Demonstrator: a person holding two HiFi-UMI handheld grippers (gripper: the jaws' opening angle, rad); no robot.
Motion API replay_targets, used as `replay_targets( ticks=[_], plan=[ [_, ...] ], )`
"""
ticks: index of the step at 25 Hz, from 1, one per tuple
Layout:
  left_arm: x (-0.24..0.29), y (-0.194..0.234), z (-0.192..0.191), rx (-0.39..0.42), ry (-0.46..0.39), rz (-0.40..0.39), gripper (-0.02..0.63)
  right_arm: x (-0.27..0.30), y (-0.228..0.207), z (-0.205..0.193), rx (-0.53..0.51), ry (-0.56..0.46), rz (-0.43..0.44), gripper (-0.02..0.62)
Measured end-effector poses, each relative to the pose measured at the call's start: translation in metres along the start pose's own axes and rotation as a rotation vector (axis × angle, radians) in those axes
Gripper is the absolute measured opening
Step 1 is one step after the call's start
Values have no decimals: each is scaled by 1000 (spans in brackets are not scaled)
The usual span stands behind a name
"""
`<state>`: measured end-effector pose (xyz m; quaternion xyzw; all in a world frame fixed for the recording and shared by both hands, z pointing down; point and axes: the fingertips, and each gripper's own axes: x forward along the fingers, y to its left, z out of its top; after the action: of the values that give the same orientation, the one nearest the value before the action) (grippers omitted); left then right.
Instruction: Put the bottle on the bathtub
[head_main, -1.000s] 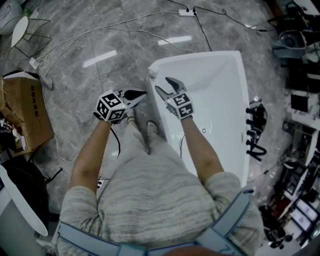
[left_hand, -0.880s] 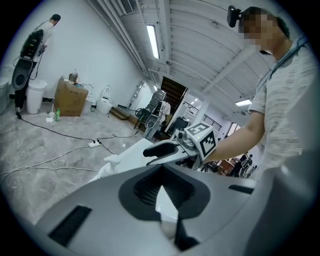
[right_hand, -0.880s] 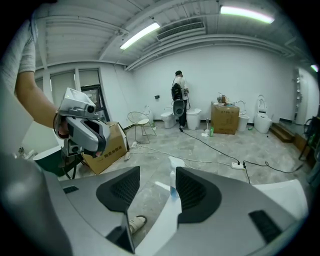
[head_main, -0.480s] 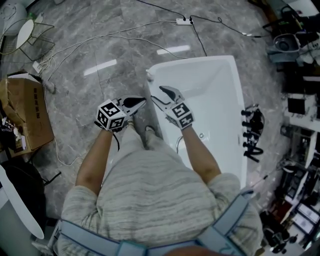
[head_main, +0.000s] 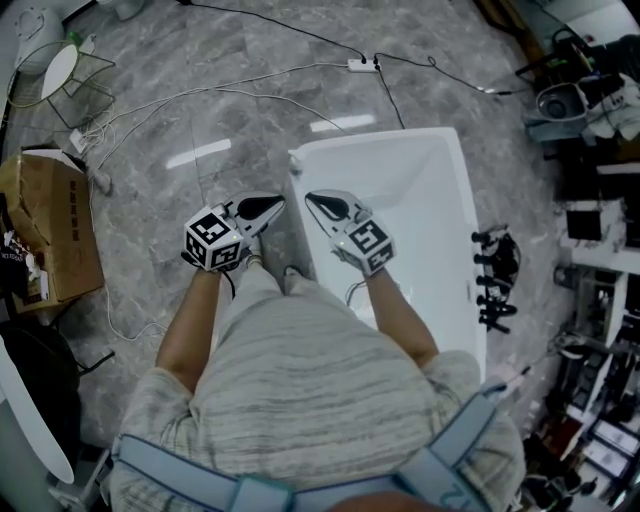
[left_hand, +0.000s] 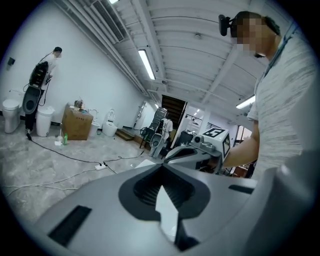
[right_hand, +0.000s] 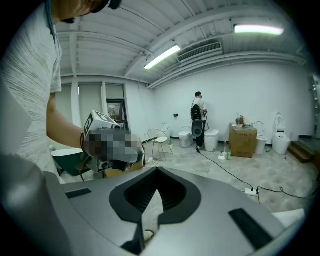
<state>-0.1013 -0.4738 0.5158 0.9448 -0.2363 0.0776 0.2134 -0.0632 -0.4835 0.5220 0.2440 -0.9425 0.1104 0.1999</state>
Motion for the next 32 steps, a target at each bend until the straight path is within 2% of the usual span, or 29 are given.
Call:
replay_targets(
  ticks=[6, 13, 18, 24, 32],
  plan=[
    [-7, -24, 28, 83, -22, -7, 3, -16, 14, 37, -5, -93, 38, 3],
    [-11, -50, 43, 106, -53, 3, 3, -34, 32, 55, 0, -158, 68, 3],
    [-16, -58, 45, 104, -57, 23, 3, -45, 45, 66, -1, -167, 113, 3],
    [-17, -64, 48, 106, -67, 33, 3, -51, 40, 73, -15, -209, 96, 3],
    [-20, -76, 43, 86, -62, 13, 3, -56, 47, 69, -12, -215, 98, 3]
  ],
)
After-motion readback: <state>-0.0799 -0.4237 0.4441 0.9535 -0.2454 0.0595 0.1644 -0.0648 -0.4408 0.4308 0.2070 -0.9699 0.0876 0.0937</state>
